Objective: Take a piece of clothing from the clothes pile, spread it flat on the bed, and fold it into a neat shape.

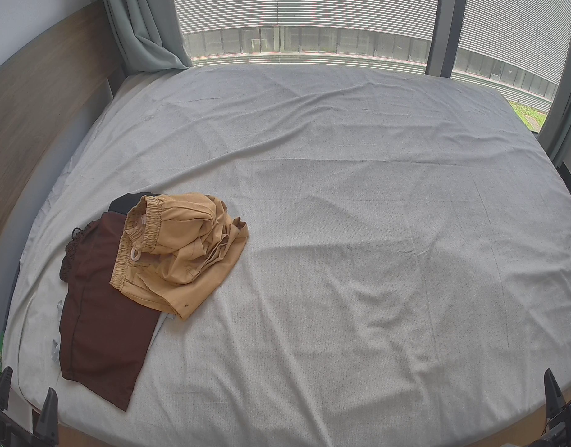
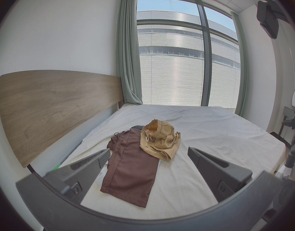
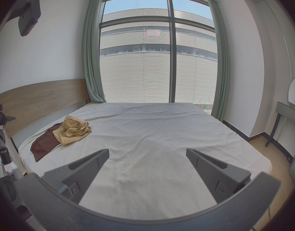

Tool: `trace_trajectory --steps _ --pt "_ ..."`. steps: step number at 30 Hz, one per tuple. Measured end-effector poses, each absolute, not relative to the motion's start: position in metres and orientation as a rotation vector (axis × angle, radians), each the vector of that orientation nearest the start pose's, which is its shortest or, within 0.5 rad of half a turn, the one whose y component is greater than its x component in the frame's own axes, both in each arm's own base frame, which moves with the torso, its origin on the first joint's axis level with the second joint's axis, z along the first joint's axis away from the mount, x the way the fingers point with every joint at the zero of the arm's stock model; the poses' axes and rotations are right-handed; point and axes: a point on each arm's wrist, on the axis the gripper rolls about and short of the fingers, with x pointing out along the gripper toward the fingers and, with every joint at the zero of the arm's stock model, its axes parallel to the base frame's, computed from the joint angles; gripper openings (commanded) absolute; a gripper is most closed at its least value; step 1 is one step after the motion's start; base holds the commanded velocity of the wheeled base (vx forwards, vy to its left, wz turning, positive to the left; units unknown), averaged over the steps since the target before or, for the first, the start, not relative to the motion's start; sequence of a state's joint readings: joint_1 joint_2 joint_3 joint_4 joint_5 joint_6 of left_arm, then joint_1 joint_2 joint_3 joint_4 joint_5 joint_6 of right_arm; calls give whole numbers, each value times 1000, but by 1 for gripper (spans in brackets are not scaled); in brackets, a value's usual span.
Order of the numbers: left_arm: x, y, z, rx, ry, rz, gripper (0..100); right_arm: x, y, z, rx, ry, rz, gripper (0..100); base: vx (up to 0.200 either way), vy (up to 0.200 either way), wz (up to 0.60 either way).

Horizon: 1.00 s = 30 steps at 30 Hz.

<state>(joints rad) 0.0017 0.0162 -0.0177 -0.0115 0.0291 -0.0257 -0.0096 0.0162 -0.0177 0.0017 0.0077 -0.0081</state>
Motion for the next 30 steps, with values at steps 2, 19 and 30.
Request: trace_trajectory --steps 2,19,30 --pt "-23 1 84 -28 -32 31 100 -23 0 81 -8 0 -2 100 0 0 0" --pt "-22 0 138 -51 -97 -26 100 -23 0 81 -7 0 -2 100 0 0 0" --pt "-5 -2 148 -98 -15 -123 100 -23 0 81 -6 0 -2 100 0 0 0"
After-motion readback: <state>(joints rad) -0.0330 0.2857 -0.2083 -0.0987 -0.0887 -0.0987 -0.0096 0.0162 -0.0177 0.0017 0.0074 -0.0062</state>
